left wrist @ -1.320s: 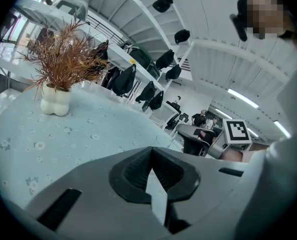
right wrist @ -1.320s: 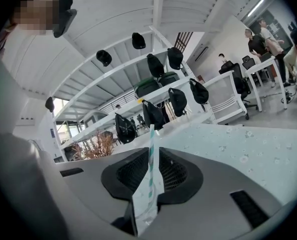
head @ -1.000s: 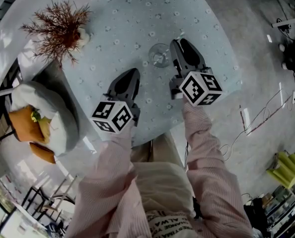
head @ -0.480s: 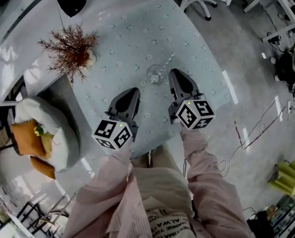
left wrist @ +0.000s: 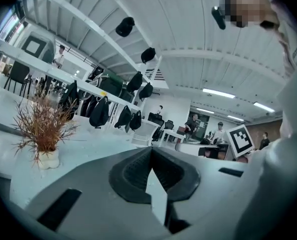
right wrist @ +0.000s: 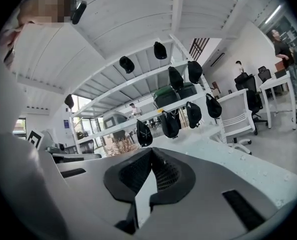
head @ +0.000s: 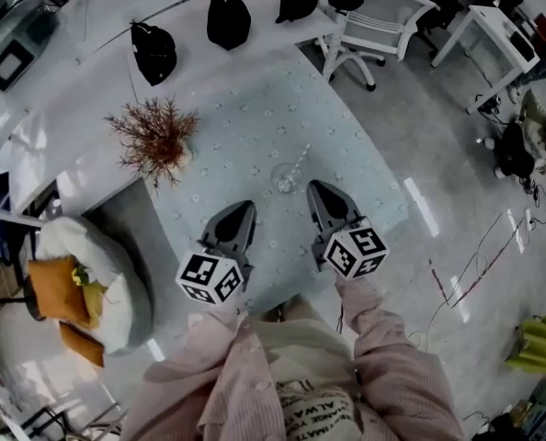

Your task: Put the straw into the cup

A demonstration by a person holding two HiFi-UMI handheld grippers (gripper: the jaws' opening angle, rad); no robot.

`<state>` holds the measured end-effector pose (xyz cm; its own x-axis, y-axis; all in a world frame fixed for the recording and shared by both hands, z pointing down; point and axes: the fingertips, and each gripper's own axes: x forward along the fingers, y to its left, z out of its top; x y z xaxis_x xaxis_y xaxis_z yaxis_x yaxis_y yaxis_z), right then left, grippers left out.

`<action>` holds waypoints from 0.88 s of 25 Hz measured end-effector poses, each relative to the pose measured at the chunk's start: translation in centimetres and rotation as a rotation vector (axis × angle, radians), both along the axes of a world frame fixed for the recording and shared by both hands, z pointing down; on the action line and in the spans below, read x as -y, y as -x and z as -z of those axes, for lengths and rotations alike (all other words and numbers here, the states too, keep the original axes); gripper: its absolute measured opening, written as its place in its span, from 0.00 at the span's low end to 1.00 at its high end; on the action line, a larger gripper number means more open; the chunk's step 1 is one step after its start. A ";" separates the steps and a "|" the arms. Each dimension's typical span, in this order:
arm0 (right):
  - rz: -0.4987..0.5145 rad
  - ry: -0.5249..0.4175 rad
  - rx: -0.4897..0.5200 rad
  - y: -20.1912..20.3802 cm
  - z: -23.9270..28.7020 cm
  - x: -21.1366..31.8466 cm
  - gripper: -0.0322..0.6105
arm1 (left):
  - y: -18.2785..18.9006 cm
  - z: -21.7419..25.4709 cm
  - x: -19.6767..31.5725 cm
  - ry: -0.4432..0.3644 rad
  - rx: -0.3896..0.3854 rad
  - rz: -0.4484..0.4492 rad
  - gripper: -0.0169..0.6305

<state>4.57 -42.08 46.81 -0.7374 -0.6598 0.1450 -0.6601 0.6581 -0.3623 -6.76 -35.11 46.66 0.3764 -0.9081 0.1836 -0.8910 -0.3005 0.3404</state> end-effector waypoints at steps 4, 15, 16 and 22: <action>0.008 -0.029 -0.001 -0.4 1.8 -1.0 0.05 | 0.1 2.1 -0.7 -0.039 0.017 -0.001 0.03; -0.039 -0.086 0.031 -2.3 5.1 -3.7 0.05 | 1.1 4.6 -2.9 -0.099 0.052 0.025 0.03; -0.045 -0.086 0.032 -2.5 5.1 -4.0 0.05 | 1.2 4.6 -3.1 -0.100 0.056 0.029 0.03; -0.072 -0.094 0.027 -3.4 5.2 -5.1 0.05 | 1.7 5.0 -3.7 -0.125 0.096 0.051 0.03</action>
<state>7.92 -37.00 41.65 -0.6904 -0.7208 0.0611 -0.6977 0.6412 -0.3196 -8.47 -31.36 41.66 0.3159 -0.9434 0.1011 -0.9326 -0.2891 0.2162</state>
